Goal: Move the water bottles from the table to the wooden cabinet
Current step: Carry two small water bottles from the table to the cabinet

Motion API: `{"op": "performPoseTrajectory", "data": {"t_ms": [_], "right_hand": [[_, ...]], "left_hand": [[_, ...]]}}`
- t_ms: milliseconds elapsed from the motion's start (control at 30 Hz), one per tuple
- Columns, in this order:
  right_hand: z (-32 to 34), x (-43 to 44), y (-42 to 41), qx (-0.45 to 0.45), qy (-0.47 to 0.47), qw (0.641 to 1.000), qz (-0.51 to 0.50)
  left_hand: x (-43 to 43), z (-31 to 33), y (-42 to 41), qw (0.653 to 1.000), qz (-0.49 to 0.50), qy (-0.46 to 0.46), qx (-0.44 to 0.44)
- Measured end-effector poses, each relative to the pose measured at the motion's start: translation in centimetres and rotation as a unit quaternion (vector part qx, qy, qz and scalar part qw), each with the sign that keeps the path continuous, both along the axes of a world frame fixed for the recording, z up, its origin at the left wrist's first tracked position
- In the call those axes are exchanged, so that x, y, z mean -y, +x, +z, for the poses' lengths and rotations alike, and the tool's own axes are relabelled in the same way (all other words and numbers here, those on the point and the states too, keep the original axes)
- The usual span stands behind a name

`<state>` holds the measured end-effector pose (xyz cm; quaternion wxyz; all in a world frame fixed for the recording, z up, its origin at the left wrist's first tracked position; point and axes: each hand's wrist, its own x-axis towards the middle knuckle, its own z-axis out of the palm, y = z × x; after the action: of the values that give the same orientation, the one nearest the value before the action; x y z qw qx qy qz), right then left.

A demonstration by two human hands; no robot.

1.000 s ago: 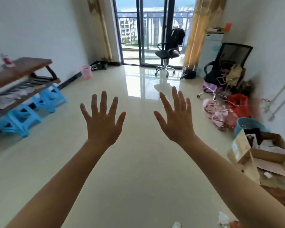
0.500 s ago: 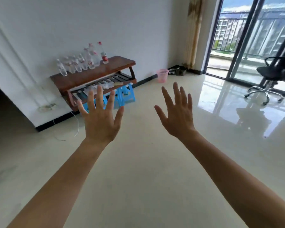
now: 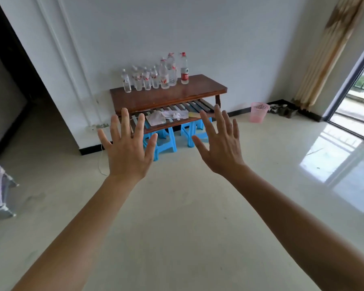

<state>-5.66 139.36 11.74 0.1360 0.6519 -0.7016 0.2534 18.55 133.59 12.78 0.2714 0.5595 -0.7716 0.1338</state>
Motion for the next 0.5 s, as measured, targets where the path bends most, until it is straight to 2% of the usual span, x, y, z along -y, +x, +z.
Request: {"op": "performPoseTrajectory", "data": {"t_ms": [200,500], "right_hand": [[1.8,12.5,-3.4,0.021,-0.023,0.999,-0.013],[-2.7,31.5,-10.8,0.046,-0.010,0.999,-0.020]], "left_hand": [[13.8,1.1,-3.2,1.000,-0.021,0.007,-0.017],[32.5,-3.2,-9.4,0.998,-0.029,0.052,0.001]]}}
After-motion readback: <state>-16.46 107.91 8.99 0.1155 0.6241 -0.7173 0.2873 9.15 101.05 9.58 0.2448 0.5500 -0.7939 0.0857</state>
